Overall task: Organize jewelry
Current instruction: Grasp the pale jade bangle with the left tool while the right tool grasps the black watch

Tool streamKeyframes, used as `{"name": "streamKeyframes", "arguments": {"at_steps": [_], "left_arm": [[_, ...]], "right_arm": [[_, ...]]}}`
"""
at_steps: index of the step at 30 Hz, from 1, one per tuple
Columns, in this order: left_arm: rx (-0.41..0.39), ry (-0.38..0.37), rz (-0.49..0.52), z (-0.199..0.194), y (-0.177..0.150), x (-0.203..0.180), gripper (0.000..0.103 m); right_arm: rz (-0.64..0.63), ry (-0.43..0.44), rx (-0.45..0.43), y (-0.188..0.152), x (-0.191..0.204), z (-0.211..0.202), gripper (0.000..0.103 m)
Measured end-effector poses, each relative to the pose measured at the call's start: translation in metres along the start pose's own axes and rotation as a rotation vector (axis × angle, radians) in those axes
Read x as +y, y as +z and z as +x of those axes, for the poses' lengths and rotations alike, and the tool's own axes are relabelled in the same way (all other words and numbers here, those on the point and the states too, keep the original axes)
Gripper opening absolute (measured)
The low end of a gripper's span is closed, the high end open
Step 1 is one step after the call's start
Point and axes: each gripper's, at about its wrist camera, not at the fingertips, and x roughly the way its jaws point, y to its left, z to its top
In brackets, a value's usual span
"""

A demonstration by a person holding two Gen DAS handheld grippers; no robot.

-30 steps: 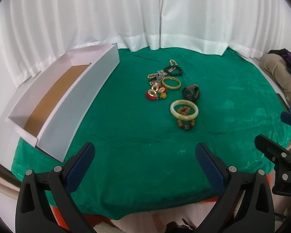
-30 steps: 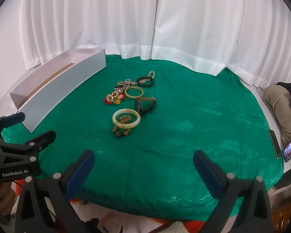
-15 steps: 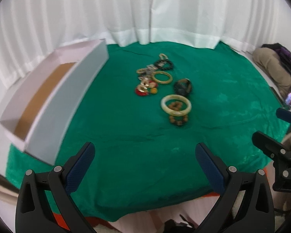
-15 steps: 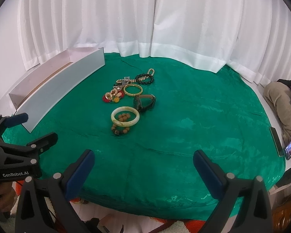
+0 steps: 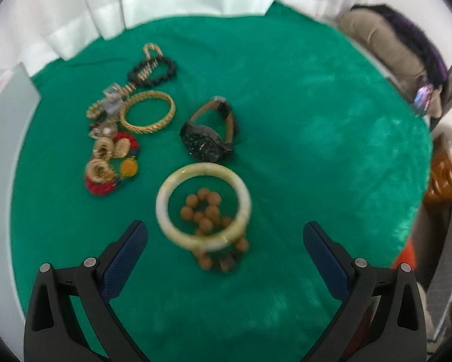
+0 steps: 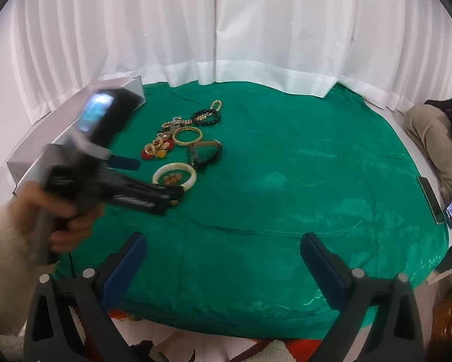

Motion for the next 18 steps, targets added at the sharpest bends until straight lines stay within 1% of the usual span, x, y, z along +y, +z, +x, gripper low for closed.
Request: {"name": "streamKeyframes", "arguments": {"at_steps": [1,3,5,6,7,8,10,12,16,18], "left_arm": [[0.023,0.019,-0.008,0.011,0.003,0.001,0.102],[0.046,0.024,-0.019,0.020,0.004,0.005,0.102],[0.051,0.038,-0.030,0.026,0.006,0.008,0.101],[0.050,0.034,-0.034,0.027,0.006,0.008,0.098],[0.048,0.030,-0.036,0.028,0.006,0.009,0.082],[0.058,0.029,-0.043,0.029,0.006,0.011,0.082],[0.049,0.020,-0.060,0.030,0.008,0.013,0.081],[0.029,0.028,-0.071,0.027,0.007,0.015,0.081],[-0.021,0.015,-0.104,0.000,0.000,0.022,0.081],[-0.056,0.015,-0.126,-0.018,-0.007,0.029,0.081]], "right_arm": [[0.005,-0.003,-0.001,-0.001,-0.003,0.000,0.103],[0.022,-0.007,0.001,-0.001,-0.010,0.002,0.103],[0.038,-0.007,0.007,-0.001,-0.015,0.005,0.103],[0.043,-0.006,0.011,-0.002,-0.016,0.006,0.103],[0.052,-0.004,0.019,-0.003,-0.019,0.009,0.103],[0.057,-0.002,0.024,-0.003,-0.019,0.011,0.103],[0.062,0.000,0.032,-0.004,-0.021,0.015,0.103],[0.060,0.001,0.036,-0.005,-0.021,0.018,0.103],[0.060,0.002,0.036,-0.004,-0.021,0.021,0.103],[0.059,0.018,0.033,0.000,-0.023,0.025,0.103]]}}
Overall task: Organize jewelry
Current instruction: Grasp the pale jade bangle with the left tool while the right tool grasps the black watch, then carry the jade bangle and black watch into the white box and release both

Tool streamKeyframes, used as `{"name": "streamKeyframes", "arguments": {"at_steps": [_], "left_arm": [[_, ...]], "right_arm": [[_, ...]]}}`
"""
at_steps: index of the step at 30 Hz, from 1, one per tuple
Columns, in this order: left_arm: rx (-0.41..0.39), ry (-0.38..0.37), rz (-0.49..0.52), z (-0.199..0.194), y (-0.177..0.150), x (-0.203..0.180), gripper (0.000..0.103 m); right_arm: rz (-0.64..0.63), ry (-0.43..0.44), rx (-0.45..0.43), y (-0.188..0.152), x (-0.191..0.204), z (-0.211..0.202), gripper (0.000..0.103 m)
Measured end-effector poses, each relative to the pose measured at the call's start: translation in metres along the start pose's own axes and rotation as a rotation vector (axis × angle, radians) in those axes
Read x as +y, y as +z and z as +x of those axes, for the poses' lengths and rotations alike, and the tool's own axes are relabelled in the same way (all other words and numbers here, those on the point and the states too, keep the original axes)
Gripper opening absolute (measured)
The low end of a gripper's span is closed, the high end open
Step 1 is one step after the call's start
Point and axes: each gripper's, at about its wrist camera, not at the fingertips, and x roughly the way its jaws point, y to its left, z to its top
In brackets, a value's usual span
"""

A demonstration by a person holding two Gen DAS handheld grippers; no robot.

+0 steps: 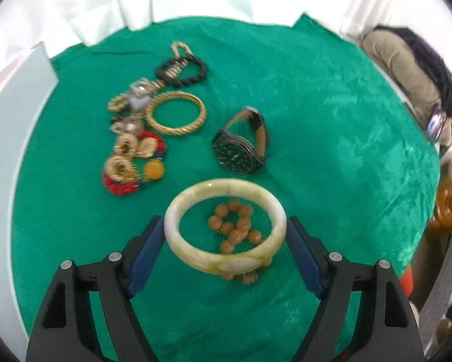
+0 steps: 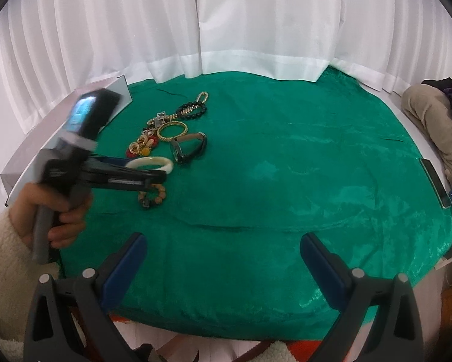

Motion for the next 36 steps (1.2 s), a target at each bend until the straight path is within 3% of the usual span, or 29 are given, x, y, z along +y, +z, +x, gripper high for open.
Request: {"name": "streamKeyframes", "arguments": {"at_steps": [5,9,12,13,15,23,25,27,28,32,36], "left_arm": [[-0.051,0.050,-0.044,-0.033,-0.025,0.029,0.081],[-0.038,0.097,-0.080,-0.036,-0.061,0.059,0.081],[-0.010,0.080,-0.128,-0.032,-0.085,0.081,0.081],[0.000,0.072,-0.139,-0.030,-0.090,0.085,0.081],[0.009,0.063,-0.138,-0.027,-0.097,0.090,0.081],[0.047,0.086,-0.013,-0.016,-0.097,0.074,0.086],[0.054,0.104,0.006,-0.012,-0.096,0.071,0.086],[0.053,0.117,0.005,-0.011,-0.094,0.070,0.082],[0.051,0.112,-0.007,-0.012,-0.094,0.072,0.081],[0.002,0.095,-0.070,-0.029,-0.088,0.078,0.081],[-0.092,0.083,-0.111,-0.073,-0.077,0.078,0.081]], "right_arm": [[-0.072,0.150,-0.050,0.029,0.005,0.026,0.103],[-0.181,0.226,0.004,0.059,0.028,0.069,0.103],[-0.260,0.240,0.049,0.080,0.051,0.103,0.100],[-0.289,0.248,0.062,0.086,0.059,0.114,0.097],[-0.330,0.270,0.122,0.097,0.073,0.140,0.079],[-0.407,0.230,0.303,0.111,0.096,0.202,0.071],[-0.418,0.224,0.335,0.109,0.095,0.209,0.058],[-0.422,0.223,0.358,0.111,0.096,0.218,0.019],[-0.414,0.220,0.362,0.112,0.095,0.219,0.011],[-0.322,0.293,0.336,0.123,0.084,0.199,0.011],[-0.273,0.354,0.303,0.132,0.085,0.171,0.011]]}}
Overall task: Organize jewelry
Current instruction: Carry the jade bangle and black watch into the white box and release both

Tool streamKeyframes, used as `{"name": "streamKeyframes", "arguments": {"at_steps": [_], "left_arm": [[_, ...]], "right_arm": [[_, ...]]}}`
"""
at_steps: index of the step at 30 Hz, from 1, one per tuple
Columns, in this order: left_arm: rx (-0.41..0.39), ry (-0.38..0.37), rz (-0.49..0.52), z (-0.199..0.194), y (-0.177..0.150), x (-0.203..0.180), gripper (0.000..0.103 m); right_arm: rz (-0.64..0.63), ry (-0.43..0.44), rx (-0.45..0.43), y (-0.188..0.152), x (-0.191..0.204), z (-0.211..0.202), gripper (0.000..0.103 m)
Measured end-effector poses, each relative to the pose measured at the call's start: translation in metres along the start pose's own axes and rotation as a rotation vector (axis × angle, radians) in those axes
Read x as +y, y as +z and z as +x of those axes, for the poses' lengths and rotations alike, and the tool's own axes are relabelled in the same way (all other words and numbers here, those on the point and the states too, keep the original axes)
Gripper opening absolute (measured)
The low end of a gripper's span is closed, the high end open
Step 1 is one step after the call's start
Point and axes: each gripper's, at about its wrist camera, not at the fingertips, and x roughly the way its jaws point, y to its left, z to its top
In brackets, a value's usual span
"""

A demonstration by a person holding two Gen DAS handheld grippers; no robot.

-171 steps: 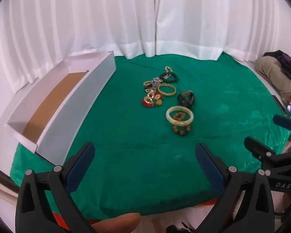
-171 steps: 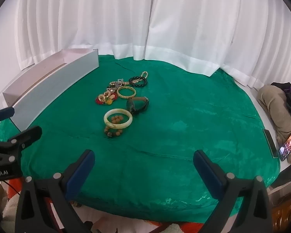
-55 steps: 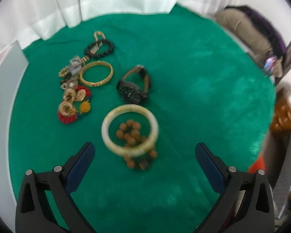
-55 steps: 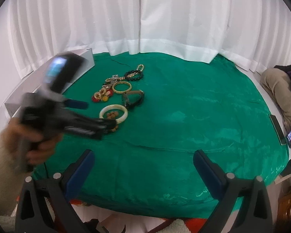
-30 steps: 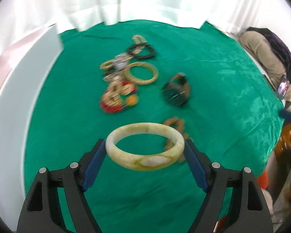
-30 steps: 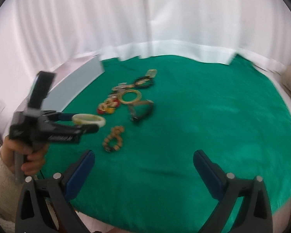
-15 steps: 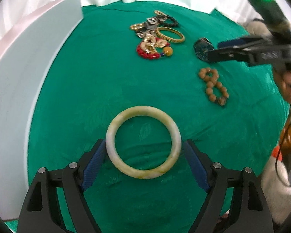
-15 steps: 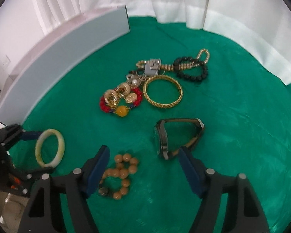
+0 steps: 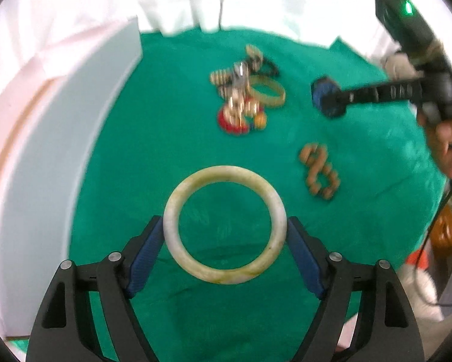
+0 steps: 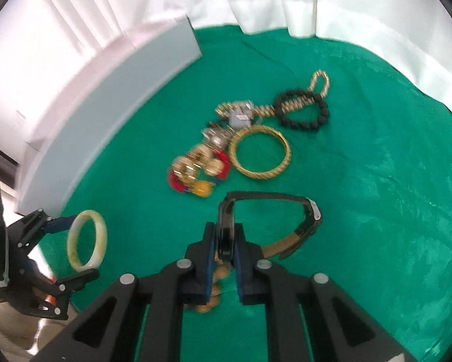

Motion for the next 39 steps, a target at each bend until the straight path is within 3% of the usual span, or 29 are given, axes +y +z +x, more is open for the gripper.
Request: {"name": "streamKeyframes", "arguments": {"at_steps": [4,7,10,15,21,23,26,34,39], "left_arm": [[-0.100,-0.002,-0.086,-0.057,0.015,0.023,0.081],[-0.170,0.064,-0.149,-0.097,0.020,0.054,0.081],[-0.186,0.164,-0.254,-0.120,0.021,0.106,0.081],[-0.116,0.295,-0.415,-0.104,0.011,0.181,0.081],[-0.031,0.315,-0.500,-0.066,-0.005,0.222,0.082],[-0.006,0.304,-0.525,-0.060,-0.008,0.228,0.082],[-0.005,0.278,-0.550,-0.061,-0.017,0.233,0.085],[-0.029,0.223,-0.456,-0.059,-0.003,0.204,0.092],[-0.033,0.220,-0.430,-0.047,-0.001,0.193,0.097]], "right_arm": [[-0.069,0.027,-0.062,0.016,0.041,-0.028,0.011],[-0.136,0.087,-0.124,0.040,0.084,-0.044,0.011],[-0.222,0.197,-0.164,0.073,0.147,-0.047,0.011],[-0.343,0.290,-0.159,0.124,0.242,-0.002,0.011],[-0.381,0.254,-0.063,0.159,0.300,0.079,0.012],[-0.376,0.226,-0.043,0.163,0.304,0.097,0.017],[-0.343,0.197,-0.050,0.166,0.298,0.097,0.068],[-0.302,0.174,-0.176,0.127,0.258,0.037,0.069],[-0.243,0.147,-0.250,0.069,0.215,-0.008,0.071]]}}
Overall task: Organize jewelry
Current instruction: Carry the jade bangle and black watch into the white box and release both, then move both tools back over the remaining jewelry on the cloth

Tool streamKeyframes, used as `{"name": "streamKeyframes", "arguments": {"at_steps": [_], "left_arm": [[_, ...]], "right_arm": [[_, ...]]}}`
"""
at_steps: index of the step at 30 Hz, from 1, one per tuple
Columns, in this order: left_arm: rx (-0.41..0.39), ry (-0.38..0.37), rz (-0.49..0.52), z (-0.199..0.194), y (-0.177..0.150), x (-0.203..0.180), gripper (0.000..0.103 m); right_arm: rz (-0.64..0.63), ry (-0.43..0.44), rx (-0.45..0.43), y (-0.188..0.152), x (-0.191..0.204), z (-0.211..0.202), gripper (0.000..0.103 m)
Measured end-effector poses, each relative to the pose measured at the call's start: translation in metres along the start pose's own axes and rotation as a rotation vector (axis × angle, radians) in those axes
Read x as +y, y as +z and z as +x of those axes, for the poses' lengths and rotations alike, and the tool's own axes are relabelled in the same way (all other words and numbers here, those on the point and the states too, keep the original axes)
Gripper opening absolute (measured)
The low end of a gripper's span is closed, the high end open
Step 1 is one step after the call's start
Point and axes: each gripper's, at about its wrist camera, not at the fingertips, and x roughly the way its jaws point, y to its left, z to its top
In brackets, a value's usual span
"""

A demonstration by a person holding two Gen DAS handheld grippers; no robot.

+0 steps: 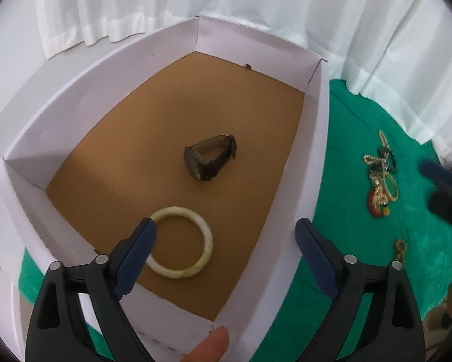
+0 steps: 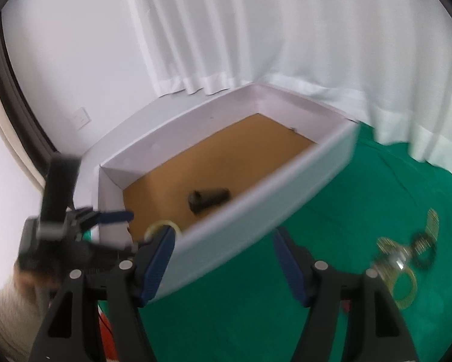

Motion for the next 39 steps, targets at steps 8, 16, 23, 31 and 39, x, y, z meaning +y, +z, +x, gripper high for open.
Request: {"name": "streamKeyframes", "arguments": {"at_steps": [8,16,23,31,39], "left_arm": [[-0.009,-0.070,-0.035,0.008,-0.002,0.005,0.103],[0.042,-0.053,0.038,0.012,-0.010,-0.011,0.101],[0.045,-0.027,0.116,-0.002,-0.037,-0.039,0.101],[-0.013,0.057,0.152,-0.025,-0.062,-0.062,0.102],[-0.149,-0.034,0.178,-0.083,-0.072,-0.098,0.102]], "right_arm": [[0.147,-0.201,-0.036,-0.091,-0.061,-0.076,0.078],[0.280,-0.300,-0.023,-0.157,-0.106,-0.118,0.078],[0.307,-0.336,-0.028,-0.178,-0.115,-0.134,0.078],[0.284,-0.387,-0.024,-0.190,-0.110,-0.140,0.078],[0.342,-0.483,-0.005,-0.222,-0.140,-0.149,0.086]]}}
